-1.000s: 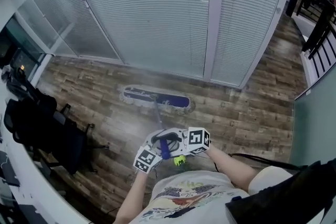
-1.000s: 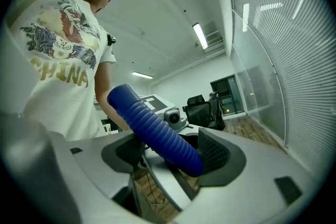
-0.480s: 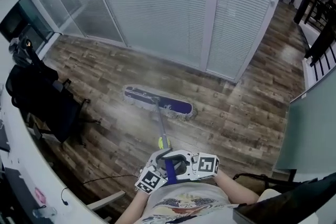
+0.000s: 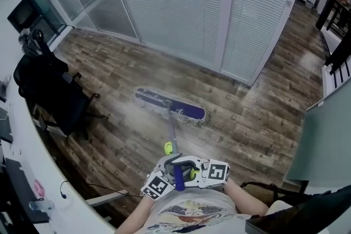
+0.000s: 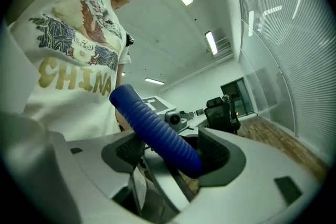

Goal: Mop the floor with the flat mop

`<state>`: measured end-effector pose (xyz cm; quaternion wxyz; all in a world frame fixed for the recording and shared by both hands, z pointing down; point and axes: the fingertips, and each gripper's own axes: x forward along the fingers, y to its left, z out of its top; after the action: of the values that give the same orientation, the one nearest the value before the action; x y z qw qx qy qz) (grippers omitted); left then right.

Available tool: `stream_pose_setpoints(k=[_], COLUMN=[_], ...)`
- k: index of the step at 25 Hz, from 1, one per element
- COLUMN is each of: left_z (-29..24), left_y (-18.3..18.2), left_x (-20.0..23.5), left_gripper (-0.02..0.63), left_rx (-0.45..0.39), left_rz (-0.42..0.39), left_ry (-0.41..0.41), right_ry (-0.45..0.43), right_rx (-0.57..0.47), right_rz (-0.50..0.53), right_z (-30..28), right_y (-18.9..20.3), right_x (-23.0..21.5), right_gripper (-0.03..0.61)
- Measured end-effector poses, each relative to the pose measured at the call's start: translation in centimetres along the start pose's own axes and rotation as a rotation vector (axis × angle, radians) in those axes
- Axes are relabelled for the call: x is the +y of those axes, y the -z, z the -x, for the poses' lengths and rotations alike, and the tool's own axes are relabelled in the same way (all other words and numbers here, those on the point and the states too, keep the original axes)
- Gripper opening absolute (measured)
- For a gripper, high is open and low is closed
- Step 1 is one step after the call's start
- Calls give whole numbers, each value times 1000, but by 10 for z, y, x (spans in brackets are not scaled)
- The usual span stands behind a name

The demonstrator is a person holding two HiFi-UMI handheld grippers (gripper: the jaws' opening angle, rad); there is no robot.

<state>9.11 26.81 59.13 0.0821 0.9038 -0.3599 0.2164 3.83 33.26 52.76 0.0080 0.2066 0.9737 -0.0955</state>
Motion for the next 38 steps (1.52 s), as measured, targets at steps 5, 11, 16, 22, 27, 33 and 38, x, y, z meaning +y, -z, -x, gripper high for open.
stream_pose_setpoints(k=[5,11,16,22,27,33,38], left_z=[-10,-12,-13,-16,-6,12,30], left_y=[5,-8,5,9,4,7,0], left_x=[4,25,52,104,175,298,399], left_gripper=[229,229,229,229,229,229,229], left_rx=[18,-29,4,-22,-70,-92,-128], left_rz=[-11,32,7,24,52,63,98], left_ry=[-14,-40,-57,-88,-106,-108,-100], right_ry=[-32,-72,-99,-141,-148,-152,-136], right_rx=[8,-7,14,67,88,126,89], right_rz=[-2,7,-12,31,9,12,-15], right_z=[6,5,-8,-23,-56,-114,-162], right_y=[7,-4,-1,1,-14,-35,-65], right_x=[-6,-24,-47,-94,-155,-262,-349], right_gripper=[281,281,281,281,281,281,281])
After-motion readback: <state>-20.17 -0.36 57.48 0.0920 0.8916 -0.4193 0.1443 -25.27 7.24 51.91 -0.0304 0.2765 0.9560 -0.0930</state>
